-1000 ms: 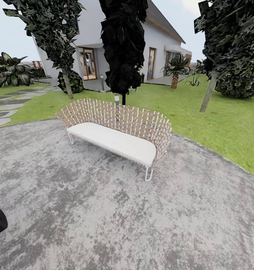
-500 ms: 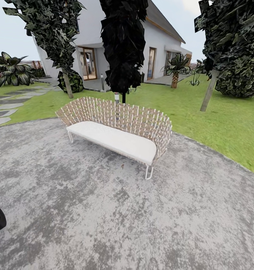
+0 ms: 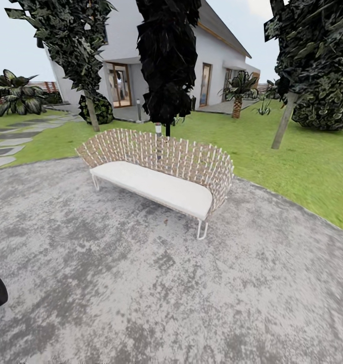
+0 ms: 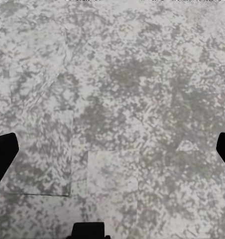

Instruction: Pick up the pesticide atomizer in the garden and spray insectifuge to fully cover both potted plants in the garden.

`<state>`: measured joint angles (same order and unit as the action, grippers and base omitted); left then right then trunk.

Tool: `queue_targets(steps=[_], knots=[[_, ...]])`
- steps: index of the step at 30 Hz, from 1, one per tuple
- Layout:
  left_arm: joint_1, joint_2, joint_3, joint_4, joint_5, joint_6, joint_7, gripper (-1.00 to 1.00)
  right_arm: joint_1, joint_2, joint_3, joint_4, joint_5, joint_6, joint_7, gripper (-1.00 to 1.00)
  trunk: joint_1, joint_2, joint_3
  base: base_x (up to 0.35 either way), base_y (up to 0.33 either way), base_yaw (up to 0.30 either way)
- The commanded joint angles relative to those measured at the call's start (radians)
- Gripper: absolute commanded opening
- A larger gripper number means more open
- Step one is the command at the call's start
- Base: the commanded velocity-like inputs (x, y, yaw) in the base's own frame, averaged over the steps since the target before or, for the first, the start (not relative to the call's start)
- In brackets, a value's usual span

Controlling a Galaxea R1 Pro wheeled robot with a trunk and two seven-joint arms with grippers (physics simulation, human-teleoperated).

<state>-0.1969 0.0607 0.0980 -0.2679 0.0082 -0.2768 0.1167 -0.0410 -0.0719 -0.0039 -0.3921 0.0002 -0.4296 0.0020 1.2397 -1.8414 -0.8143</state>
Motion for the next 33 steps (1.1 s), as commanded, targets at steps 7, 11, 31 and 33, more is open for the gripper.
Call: queue_targets(steps=[7, 11, 31, 33], knots=[[0.0, -0.003, 0.021, 0.001, -0.005, -0.005, -0.001, 1.0, 0.0, 0.001, 0.001, -0.002, 0.0, -0.003, 0.0, 1.0, 0.0, -0.001, -0.001, 0.0, 0.0, 0.241], [0.0, -0.001, 0.024, 0.002, -0.002, -0.004, -0.002, 1.0, 0.0, 0.003, 0.001, -0.001, 0.0, -0.003, -0.003, 1.0, 0.0, -0.001, -0.001, 0.09, 0.0, 0.276], [0.001, -0.001, 0.025, 0.003, -0.002, -0.004, -0.003, 1.0, 0.0, 0.003, 0.004, 0.003, 0.002, -0.003, -0.004, 1.0, 0.0, -0.001, -0.001, 0.325, 0.037, 0.069], [0.001, 0.0, 0.025, 0.003, -0.002, -0.005, -0.003, 1.0, 0.0, 0.003, 0.004, 0.004, 0.003, -0.003, -0.004, 1.0, 0.0, -0.001, -0.001, 0.337, 0.098, 0.0]])
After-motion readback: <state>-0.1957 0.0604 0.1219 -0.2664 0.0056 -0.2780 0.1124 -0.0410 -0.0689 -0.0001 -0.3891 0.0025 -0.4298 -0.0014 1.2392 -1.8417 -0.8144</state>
